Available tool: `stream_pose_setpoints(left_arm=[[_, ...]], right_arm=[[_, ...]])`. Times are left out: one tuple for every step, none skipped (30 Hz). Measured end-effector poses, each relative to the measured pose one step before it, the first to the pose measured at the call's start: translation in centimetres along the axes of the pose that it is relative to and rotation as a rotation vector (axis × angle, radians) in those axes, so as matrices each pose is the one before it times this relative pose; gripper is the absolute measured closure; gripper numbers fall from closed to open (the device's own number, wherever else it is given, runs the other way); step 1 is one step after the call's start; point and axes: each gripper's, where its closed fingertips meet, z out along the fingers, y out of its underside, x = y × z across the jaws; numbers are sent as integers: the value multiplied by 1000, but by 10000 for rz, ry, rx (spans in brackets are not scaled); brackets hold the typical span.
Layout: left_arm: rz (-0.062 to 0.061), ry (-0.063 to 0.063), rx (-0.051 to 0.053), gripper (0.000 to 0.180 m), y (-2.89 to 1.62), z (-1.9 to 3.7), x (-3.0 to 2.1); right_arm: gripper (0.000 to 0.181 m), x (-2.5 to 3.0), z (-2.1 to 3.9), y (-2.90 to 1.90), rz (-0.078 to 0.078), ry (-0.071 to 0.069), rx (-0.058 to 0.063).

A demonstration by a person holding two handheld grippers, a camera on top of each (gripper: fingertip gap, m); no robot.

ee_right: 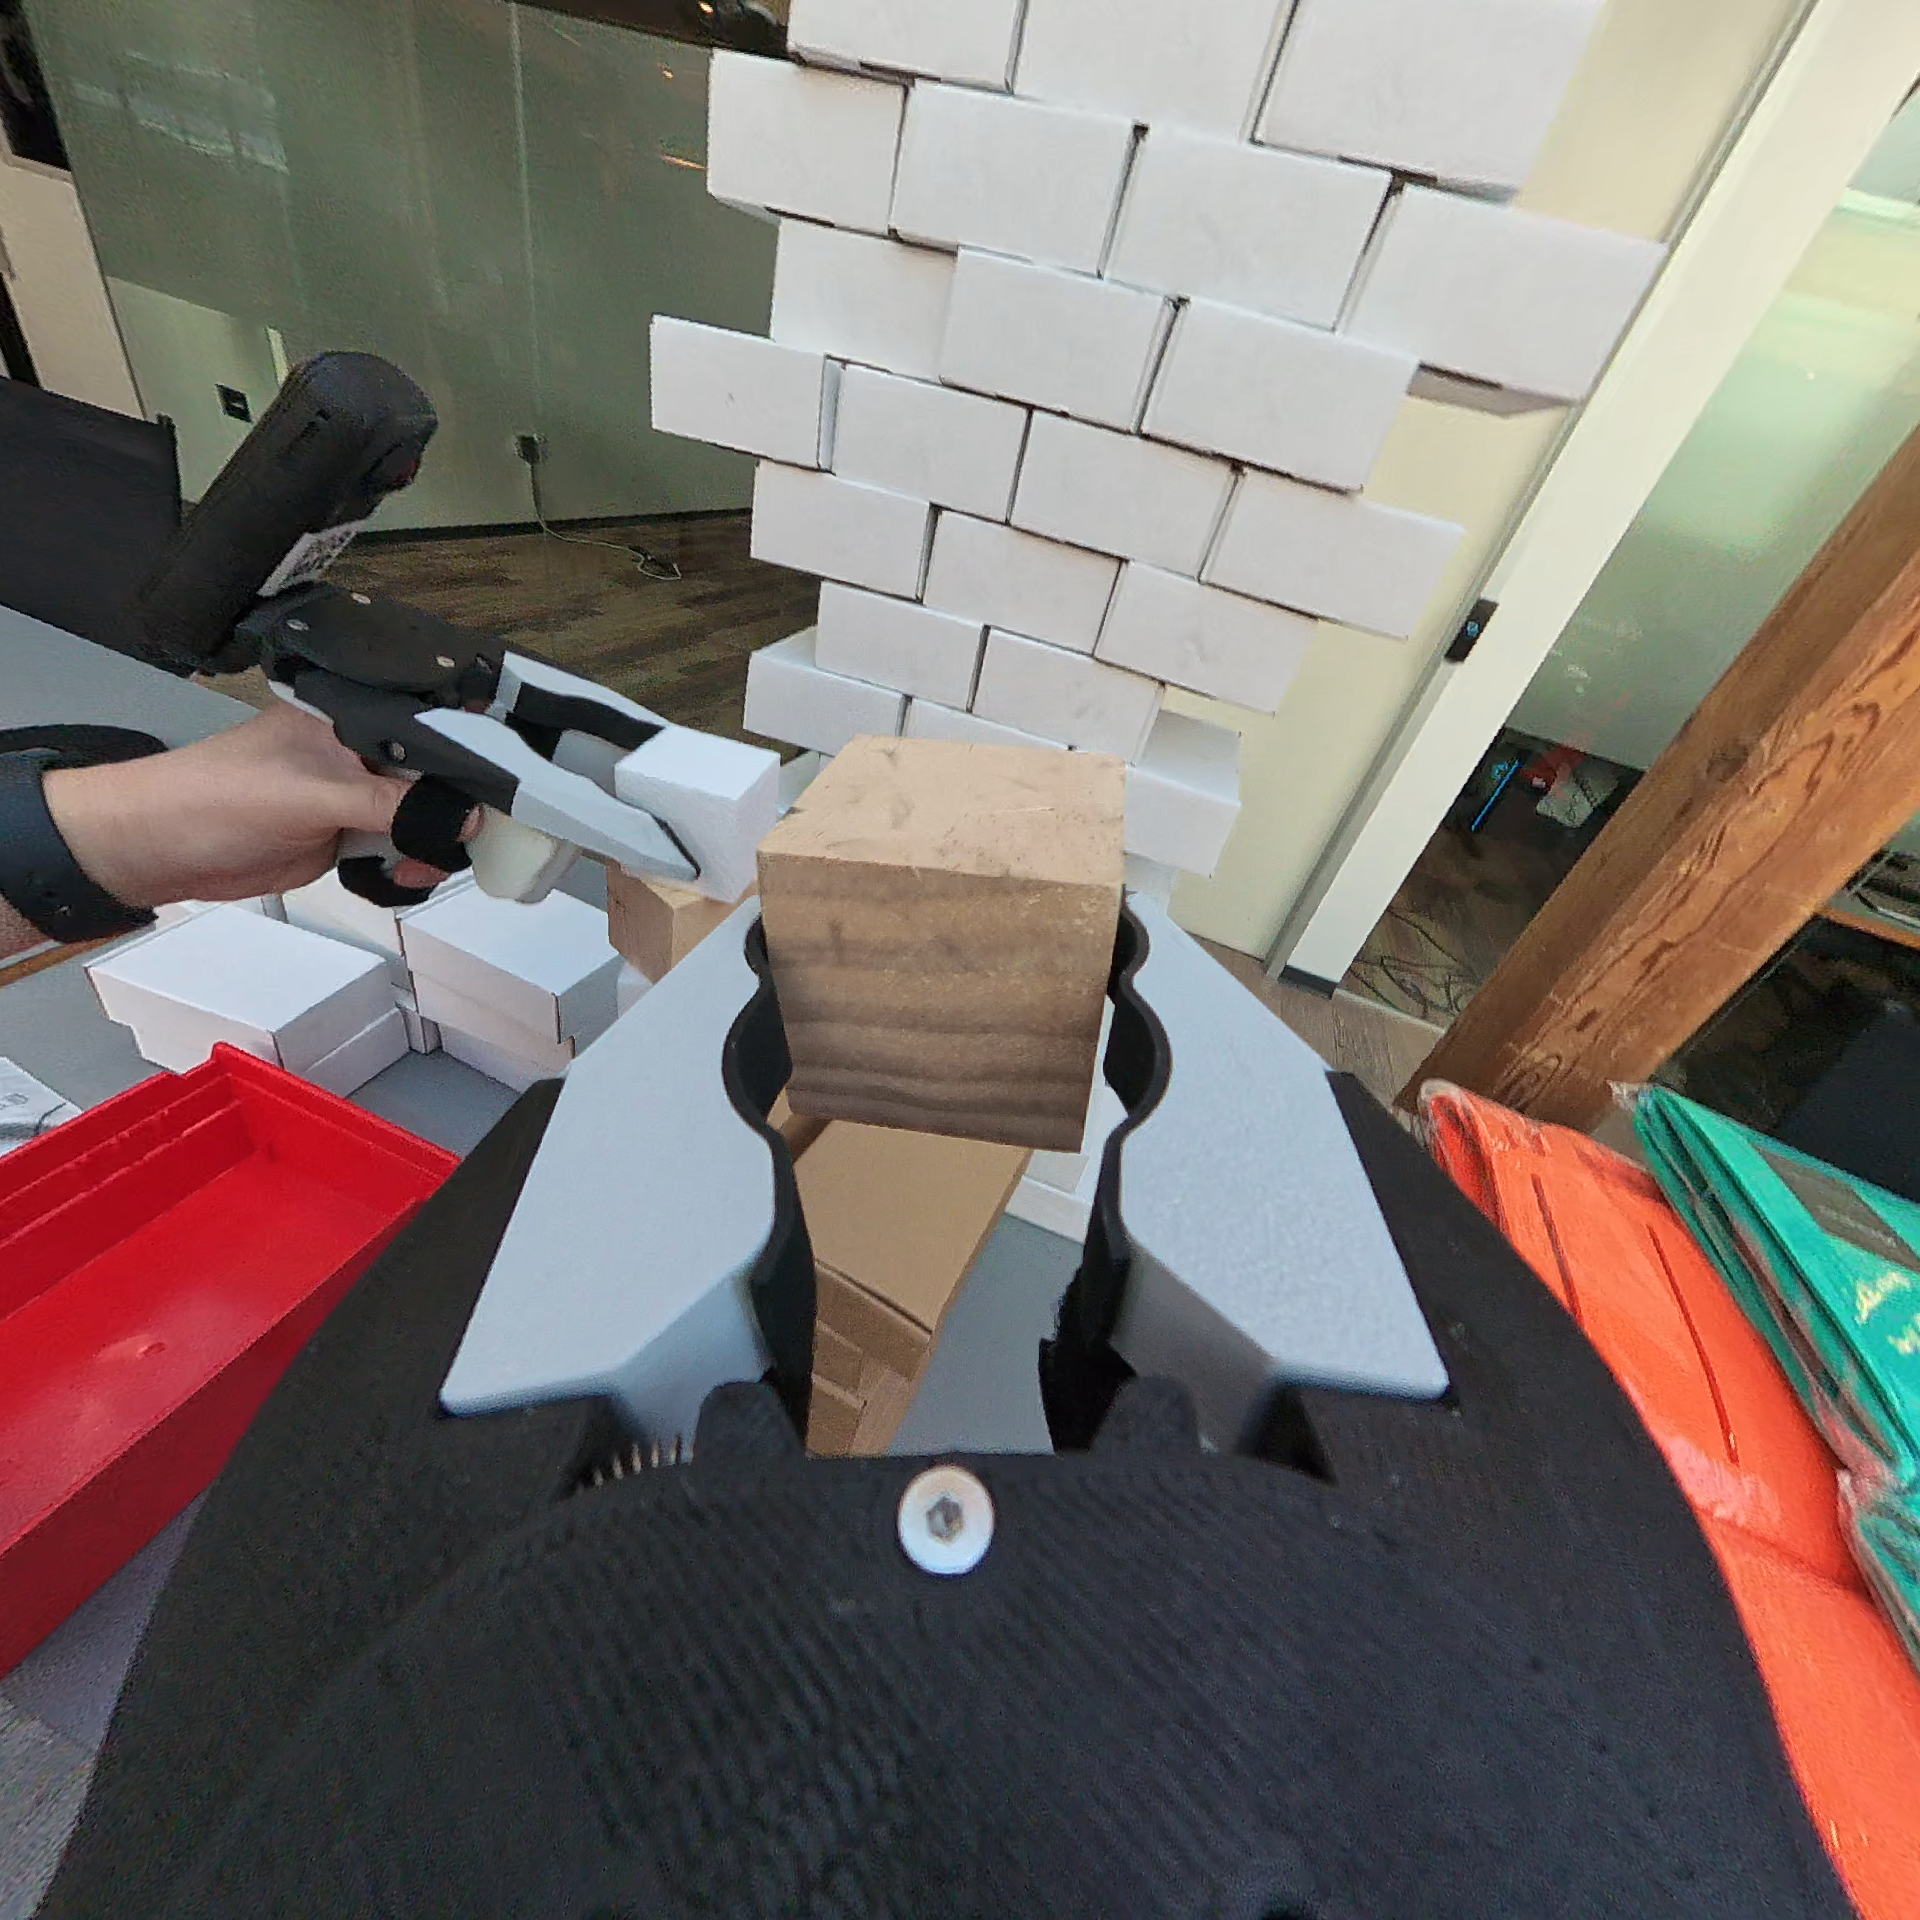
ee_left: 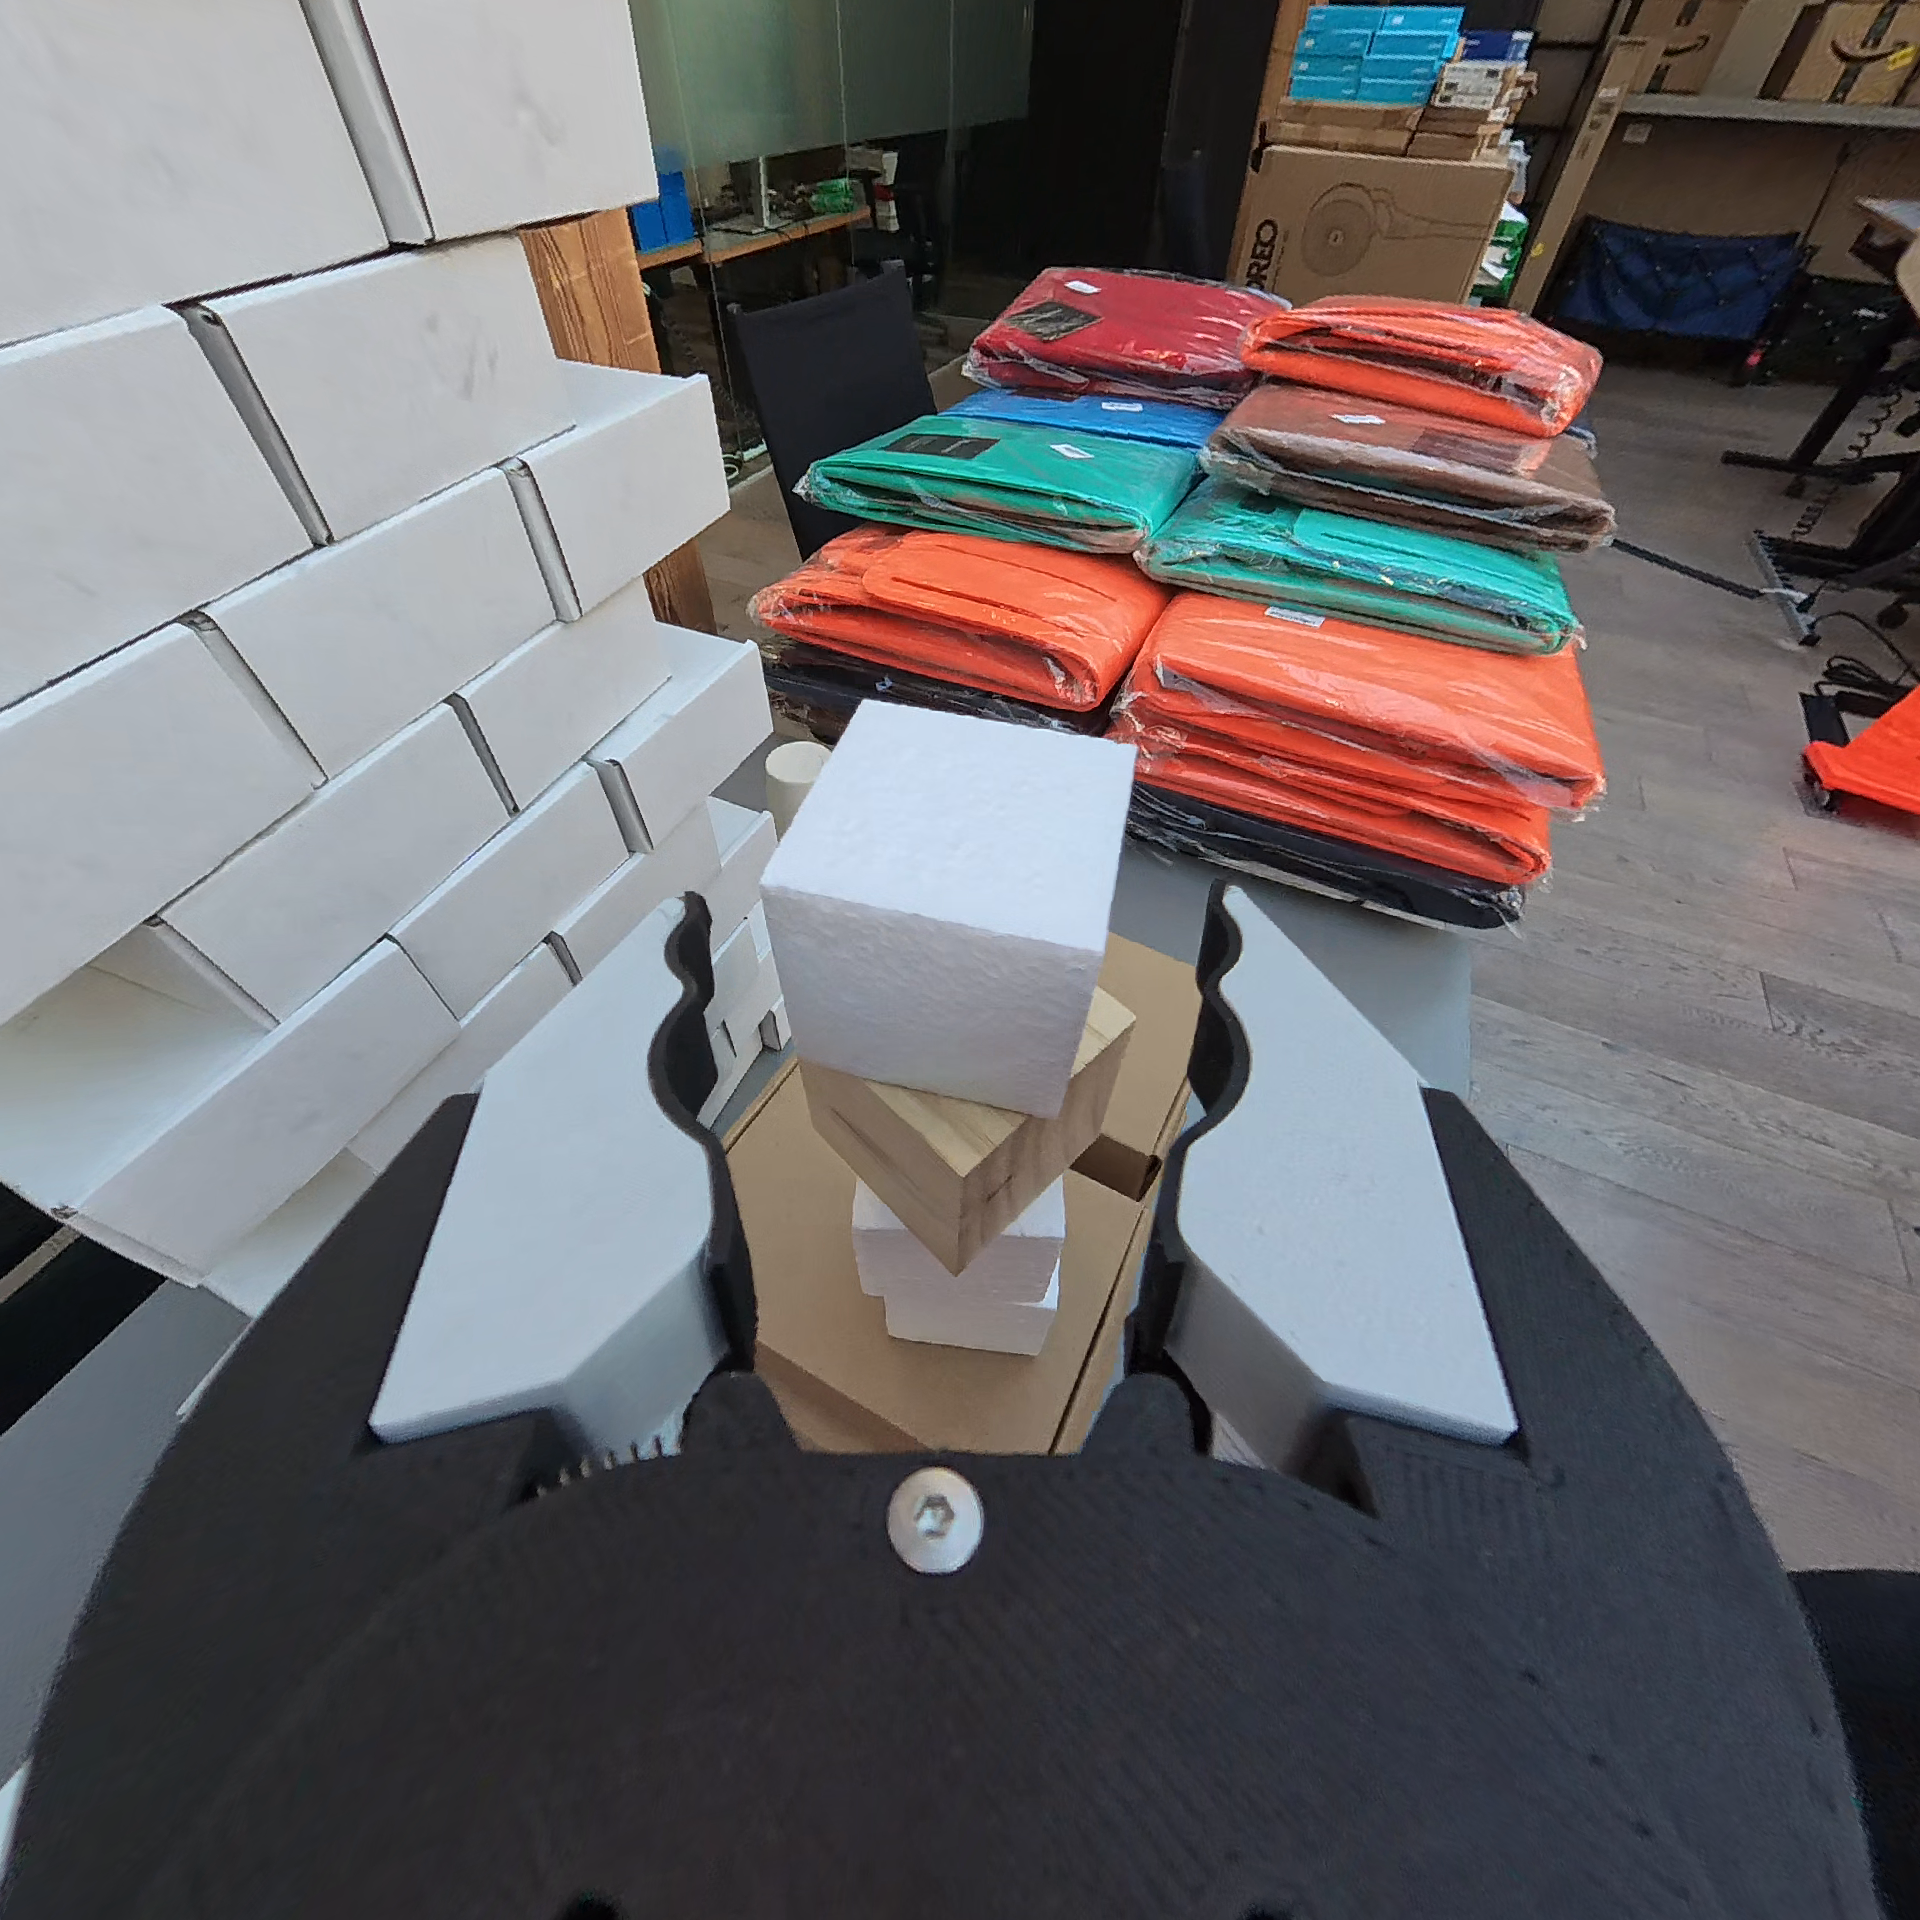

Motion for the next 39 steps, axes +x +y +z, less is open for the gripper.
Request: stream_pose_setpoints(left_arm=[[83, -16, -16, 88, 94, 209, -92], [78, 34, 36, 93, 25, 166, 44], [77, 32, 40, 99, -27, 145, 52], [91, -3, 92, 108, -125, 88, 15], [112, 22, 185, 120, -288, -6, 72], [72, 17, 236, 120, -432, -29, 87], [33, -26, 171, 121, -458, -59, -17], [20, -4, 251, 121, -799, -199, -8], [-62, 35, 413, 121, -1421, -483, 36], [-122, 29, 523, 121, -2091, -838, 47], [-37, -41, 479, 121, -2509, -1181, 27], [134, -208, 348, 121, -2663, -1561, -108], [297, -487, 212, 121, -2610, -2037, -436], [368, -735, 139, 121, -2413, -2537, -827], [308, -849, 47, 121, -1986, -3024, -1085], [194, -834, -124, 120, -1289, -3385, -1196], [95, -794, -349, 120, -403, -3608, -1241], [14, -855, -517, 120, 471, -3761, -1365], [-1, -963, -487, 120, 1065, -3817, -1546], [18, -996, -399, 120, 1472, -3755, -1621], [1, -957, -341, 120, 1709, -3622, -1534], [-46, -919, -256, 120, 1796, -3462, -1433], [-125, -838, -249, 120, 1868, -3257, -1252], [-185, -690, -233, 120, 1828, -3013, -1006], [-217, -572, -192, 120, 1725, -2766, -808], [-260, -515, -188, 120, 1622, -2502, -727], [-288, -433, -240, 120, 1591, -2197, -646], [-235, -337, -346, 120, 1622, -1880, -559], [-191, -351, -385, 120, 1627, -1558, -631], [-166, -365, -369, 120, 1553, -1244, -700], [-124, -272, -364, 120, 1497, -928, -570], [-153, -135, -376, 120, 1451, -577, -334], [-218, -5, -395, 120, 1402, -219, -66], [-196, 164, -485, 120, 1419, 159, 295], [-113, 210, -526, 120, 1377, 533, 470], [-19, 110, -488, 120, 1228, 878, 429], [100, 126, -556, 120, 1185, 1169, 521], [210, 211, -498, 120, 916, 1394, 723], [173, 251, -319, 120, 545, 1604, 825]], right_arm=[[122, 193, -745, 812, 168, 73, -154], [122, 161, -561, 678, 142, 72, -143], [123, 140, -406, 571, 48, 70, -127], [123, 20, -251, 405, -47, 20, -88], [123, -107, -121, 289, -66, -35, -79], [122, -153, 7, 112, -49, -36, -29], [123, -271, 122, -107, -38, -78, 49], [123, -522, 264, -340, -23, -195, 101], [123, -739, 466, -649, 22, -276, 176], [123, -1076, 705, -1008, 15, -391, 268], [123, -1541, 965, -1303, -44, -569, 362], [123, -1893, 1319, -1412, -71, -674, 419], [123, -2132, 1737, -1201, -31, -730, 379], [123, -2421, 2151, -660, 29, -874, 231], [123, -2524, 2583, 114, 116, -977, -54], [123, -2413, 2946, 959, 257, -971, -409], [123, -2455, 3243, 1729, 364, -1094, -781], [123, -2193, 3542, 2199, 474, -1120, -938], [122, -1466, 3806, 2403, 470, -881, -893], [122, -756, 4002, 2631, 457, -628, -921], [122, -439, 4133, 2814, 512, -624, -1137], [122, 213, 4201, 2465, 377, -370, -1033], [122, 651, 4095, 2220, 224, -141, -994], [122, 781, 3883, 2096, 83, -45, -1081], [122, 790, 3554, 1671, 58, 32, -975], [122, 672, 3127, 1239, -84, 83, -814], [121, 488, 2636, 939, -120, 90, -712], [121, 232, 2111, 701, -65, 37, -671], [121, 119, 1630, 370, -166, 68, -476], [121, 128, 1189, 96, -256, 142, -254], [121, 223, 896, 118, -305, 213, -229], [121, 207, 766, 259, -276, 177, -268], [121, 95, 672, 332, -156, 77, -241], [121, 75, 613, 435, -38, 41, -270], [121, 37, 554, 385, -6, 6, -195], [121, -91, 509, 255, -19, -70, -81], [121, -114, 440, 316, -19, -85, -95], [121, -131, 410, 363, -46, -110, -123], [122, -253, 228, 107, -122, -201, 60]])
